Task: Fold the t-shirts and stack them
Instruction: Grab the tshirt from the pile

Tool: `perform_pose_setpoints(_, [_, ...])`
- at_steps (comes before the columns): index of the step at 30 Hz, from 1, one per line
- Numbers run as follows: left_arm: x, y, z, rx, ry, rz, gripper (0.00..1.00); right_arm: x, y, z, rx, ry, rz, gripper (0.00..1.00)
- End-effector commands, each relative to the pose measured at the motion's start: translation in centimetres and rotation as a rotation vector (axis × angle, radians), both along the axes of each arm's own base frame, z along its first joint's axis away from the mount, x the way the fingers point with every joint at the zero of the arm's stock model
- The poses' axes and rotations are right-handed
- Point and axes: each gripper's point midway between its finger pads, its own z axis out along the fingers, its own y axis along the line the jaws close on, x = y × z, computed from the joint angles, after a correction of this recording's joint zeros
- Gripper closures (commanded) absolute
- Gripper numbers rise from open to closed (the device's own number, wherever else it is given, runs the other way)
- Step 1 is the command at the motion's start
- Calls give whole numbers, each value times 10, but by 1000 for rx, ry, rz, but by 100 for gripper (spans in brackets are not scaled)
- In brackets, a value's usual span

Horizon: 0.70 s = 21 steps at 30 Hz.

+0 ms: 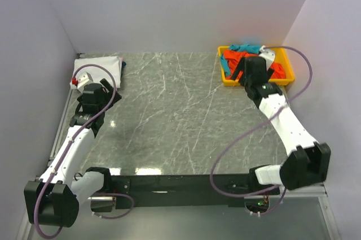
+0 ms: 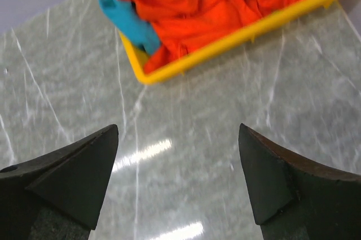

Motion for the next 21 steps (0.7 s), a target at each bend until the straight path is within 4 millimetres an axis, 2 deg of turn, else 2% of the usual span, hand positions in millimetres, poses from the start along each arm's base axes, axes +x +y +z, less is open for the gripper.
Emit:
perform_pose_setpoints(1, [11,-5,29,-38,-112,-10,12,51,0,32,29,-94,20,8])
perform_pose_setpoints(2, [11,-8,30,-44,-112,-22,12,66,-3,12,17,-42,19,8])
perform_pose_setpoints(3, [12,-9,30,-47,-111,-28,12,80,-3,22,21,-59,25,9])
perform_pose_setpoints(4, [13,-10,29,-50,-102,-31,13,89,0,18,25,-45,39,10])
perform_pose_setpoints(5, [13,-10,30,-49,-100,-33,13,102,-2,-7,15,18,40,10])
perform_pose_setpoints(6, [13,-11,30,-51,-99,-39,14,115,-5,3,21,-2,35,11])
perform_pose_setpoints(7, [12,-11,32,-53,-101,-38,14,124,-6,-2,25,9,38,11])
perform_pose_setpoints(8, [11,-11,31,-55,-99,-33,14,135,-5,-25,30,62,47,11])
perform_pose_setpoints(9, [10,-10,32,-58,-100,-28,14,147,-9,-17,38,43,42,11])
perform_pose_setpoints(10, [8,-10,32,-60,-104,-26,14,154,-9,-21,46,49,46,12])
perform_pose_setpoints(11, [6,-9,32,-69,-103,-16,14,162,-8,-40,57,89,57,12])
perform_pose_setpoints(12, [4,-8,30,-70,-99,-5,14,173,-8,-33,65,68,60,12])
perform_pose_setpoints(13, [2,-7,29,-71,-99,1,14,178,-11,-35,69,70,57,12])
perform_pose_setpoints(14, [0,-6,29,-75,-94,8,14,185,-11,-51,79,95,59,12])
perform_pose_setpoints(16, [-2,-5,29,-78,-91,17,14,198,-14,-49,90,78,59,12])
perform_pose_setpoints(17, [-2,-5,28,-77,-88,17,14,202,-14,-67,98,108,59,12])
perform_pose_setpoints(18, [-3,-5,27,-78,-83,18,14,209,-14,-61,108,93,65,12])
perform_pose_setpoints(19, [-3,-5,28,-77,-82,17,14,213,-13,-66,114,100,68,12])
perform_pose_setpoints(20, [-3,-6,28,-79,-79,15,14,215,-14,-85,124,141,63,12])
perform_pose_setpoints(21, [-4,-5,28,-77,-73,18,14,221,-12,-84,128,136,69,12])
